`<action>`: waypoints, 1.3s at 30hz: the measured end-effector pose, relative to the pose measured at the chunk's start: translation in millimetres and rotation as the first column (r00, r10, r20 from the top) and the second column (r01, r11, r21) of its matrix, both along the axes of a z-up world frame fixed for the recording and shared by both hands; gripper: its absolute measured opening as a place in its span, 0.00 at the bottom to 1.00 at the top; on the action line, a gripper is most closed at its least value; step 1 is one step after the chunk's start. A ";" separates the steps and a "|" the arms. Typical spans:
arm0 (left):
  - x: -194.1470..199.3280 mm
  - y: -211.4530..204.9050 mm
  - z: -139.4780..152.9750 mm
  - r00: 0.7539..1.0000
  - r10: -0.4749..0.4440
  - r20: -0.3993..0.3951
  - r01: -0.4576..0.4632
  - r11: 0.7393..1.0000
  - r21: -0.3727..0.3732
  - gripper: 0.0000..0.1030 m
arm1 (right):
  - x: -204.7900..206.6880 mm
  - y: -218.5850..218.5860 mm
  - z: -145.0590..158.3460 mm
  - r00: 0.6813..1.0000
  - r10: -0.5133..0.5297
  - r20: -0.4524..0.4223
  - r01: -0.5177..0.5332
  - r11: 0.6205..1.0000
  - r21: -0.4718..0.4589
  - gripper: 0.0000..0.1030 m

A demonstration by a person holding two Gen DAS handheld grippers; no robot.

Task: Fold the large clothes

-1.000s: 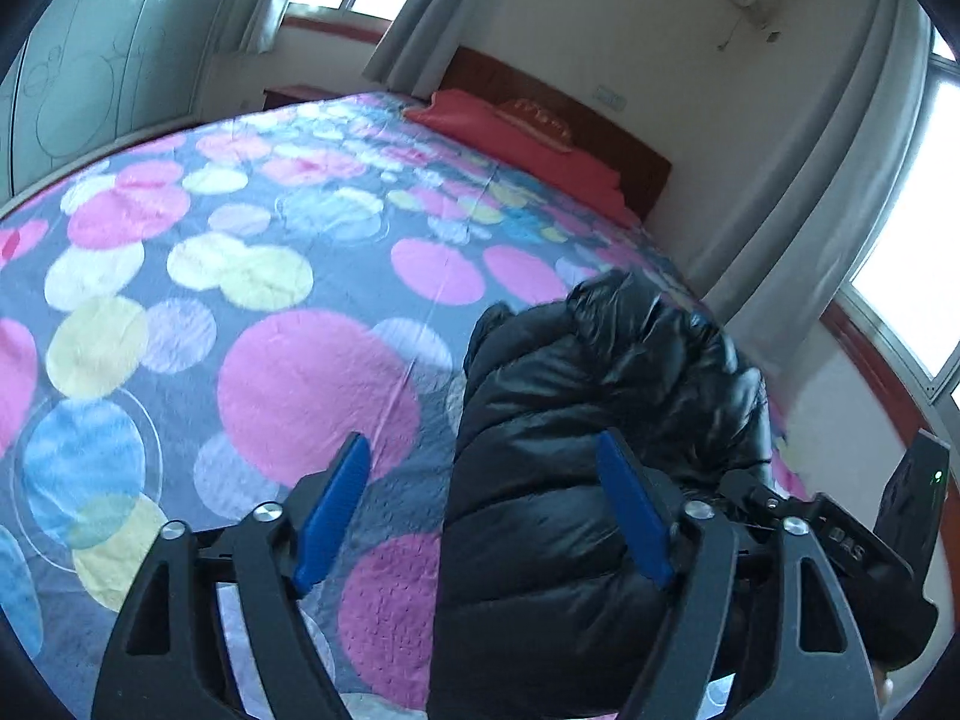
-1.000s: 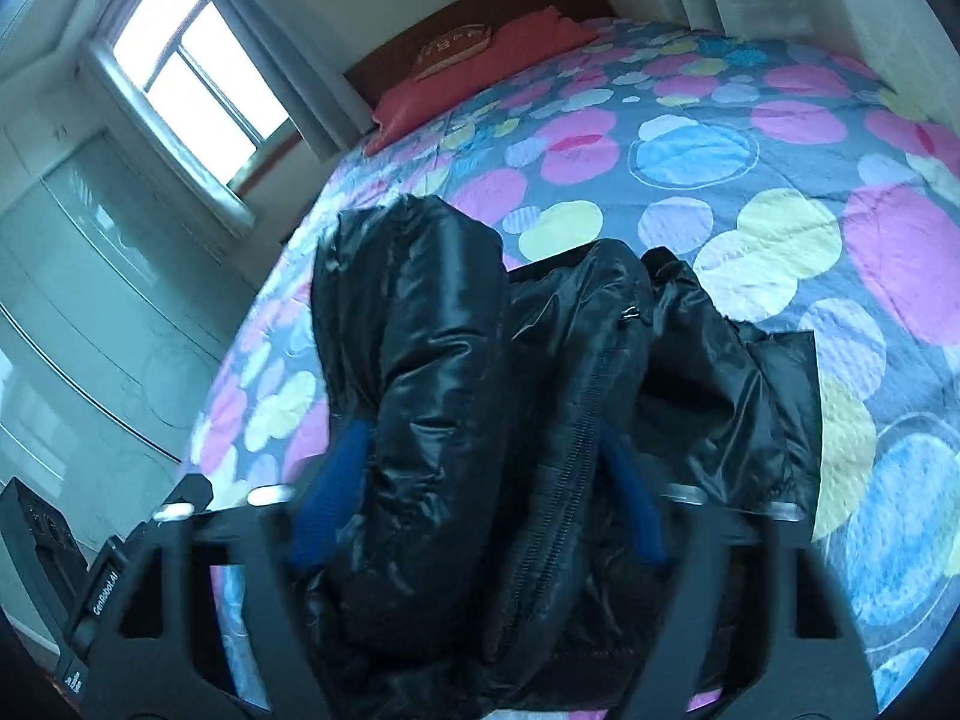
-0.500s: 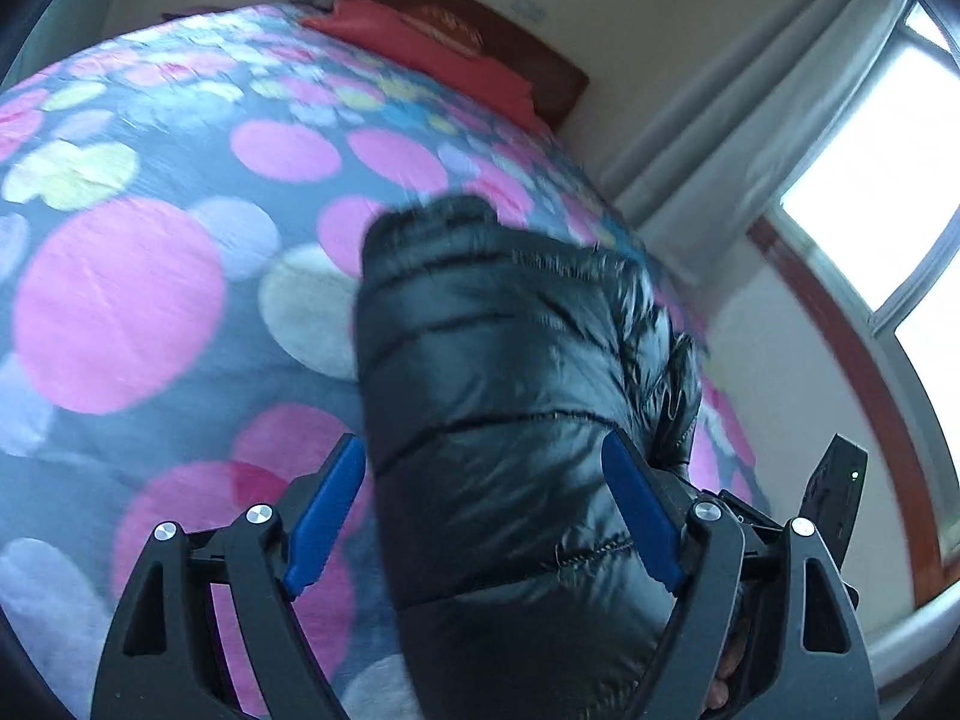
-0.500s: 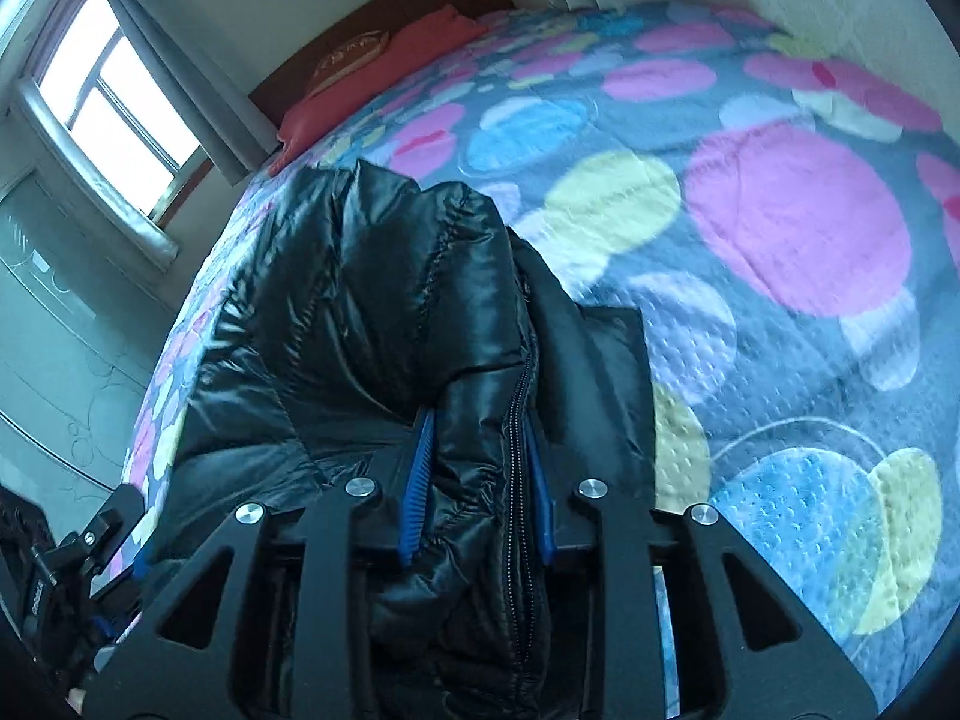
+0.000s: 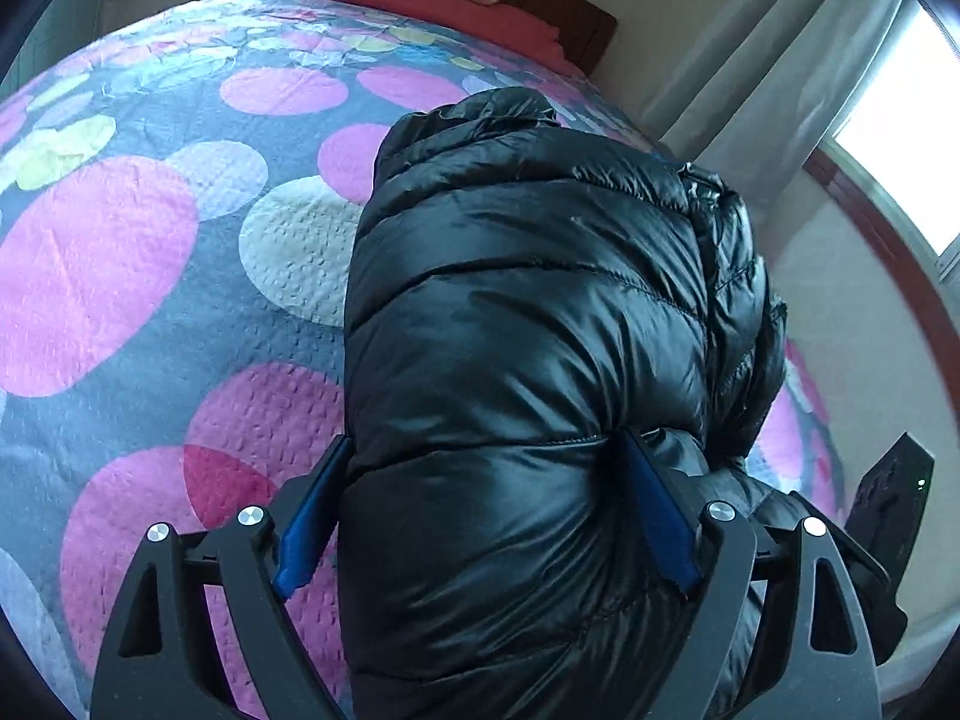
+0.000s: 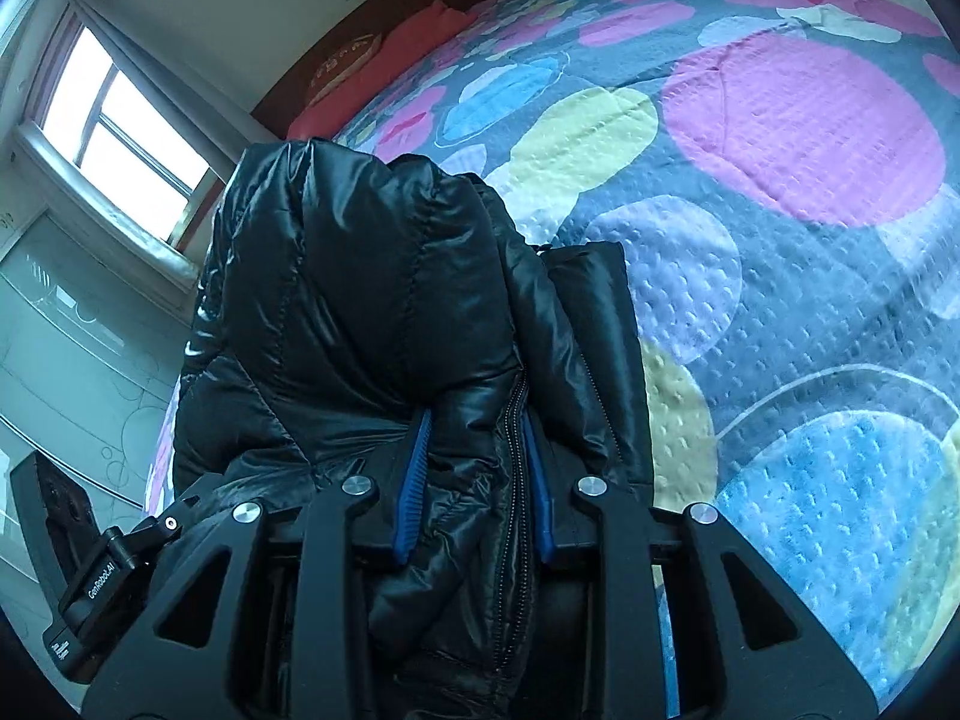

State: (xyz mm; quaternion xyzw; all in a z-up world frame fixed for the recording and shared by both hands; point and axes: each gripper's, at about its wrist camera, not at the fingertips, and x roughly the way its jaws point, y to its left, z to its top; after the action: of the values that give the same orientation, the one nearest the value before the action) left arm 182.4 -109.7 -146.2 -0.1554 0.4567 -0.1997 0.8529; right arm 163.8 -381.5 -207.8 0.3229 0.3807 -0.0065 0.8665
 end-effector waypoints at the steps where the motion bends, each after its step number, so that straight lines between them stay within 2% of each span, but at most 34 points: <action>1: -1.5 3.4 2.1 1.000 0.000 -0.001 0.000 1.000 -0.017 0.83 | 0.8 0.3 2.8 1.000 0.003 -0.003 -0.003 1.000 -0.005 0.27; 6: -9.1 22.1 11.7 0.999 0.035 -0.024 -0.037 0.996 -0.079 0.83 | -7.9 2.0 19.7 1.000 0.015 -0.008 -0.015 1.000 -0.026 0.38; 10: -14.5 37.6 23.3 0.998 0.064 -0.004 -0.064 0.994 -0.092 0.83 | -23.8 7.6 42.7 1.000 -0.009 -0.024 0.006 0.994 -0.110 0.48; 13: -12.9 46.1 33.5 0.996 0.084 0.026 -0.081 0.992 -0.097 0.83 | -37.2 10.5 68.8 0.999 -0.048 -0.005 0.046 0.982 -0.181 0.48; 16: -2.4 45.5 43.6 0.995 0.085 0.046 -0.081 0.993 -0.091 0.83 | -36.2 17.2 97.9 0.997 -0.053 0.047 0.062 0.976 -0.211 0.48; 21: 20.3 32.1 56.9 0.993 0.094 0.075 -0.086 0.991 -0.100 0.83 | 8.4 31.0 128.8 0.994 0.028 0.104 -0.003 0.973 -0.231 0.48; 24: 32.3 24.8 48.5 0.994 0.104 0.036 -0.100 0.990 -0.101 0.83 | 46.1 38.8 115.6 0.995 0.075 0.061 -0.059 0.972 -0.229 0.47; 26: 36.5 21.7 39.4 0.994 0.112 -0.001 -0.112 0.989 -0.100 0.83 | 55.6 38.5 96.9 0.998 0.062 -0.001 -0.060 0.964 -0.260 0.40; 27: 37.9 20.4 33.8 0.994 0.111 -0.024 -0.113 0.988 -0.103 0.83 | 56.0 35.8 84.2 0.999 0.040 -0.033 -0.048 0.959 -0.280 0.39; 29: 39.2 14.9 22.0 0.992 0.111 -0.057 -0.117 0.986 -0.115 0.83 | 51.3 28.0 64.0 0.999 0.020 -0.045 -0.031 0.967 -0.253 0.39; 35: 35.6 -14.1 17.5 0.996 0.087 0.008 -0.087 0.996 0.010 0.86 | 37.1 17.5 30.0 1.000 0.002 -0.004 -0.002 0.975 -0.222 0.39; 39: 37.2 -15.3 5.2 0.996 0.080 0.028 -0.080 0.997 0.019 0.89 | 30.6 19.7 19.3 0.999 -0.011 0.035 0.019 0.971 -0.238 0.39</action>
State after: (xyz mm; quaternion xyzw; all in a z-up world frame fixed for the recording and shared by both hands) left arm 219.6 -125.0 -141.0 -0.1621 0.4405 -0.1629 0.8678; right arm 194.4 -361.8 -188.5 0.2198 0.3600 -0.0533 0.9051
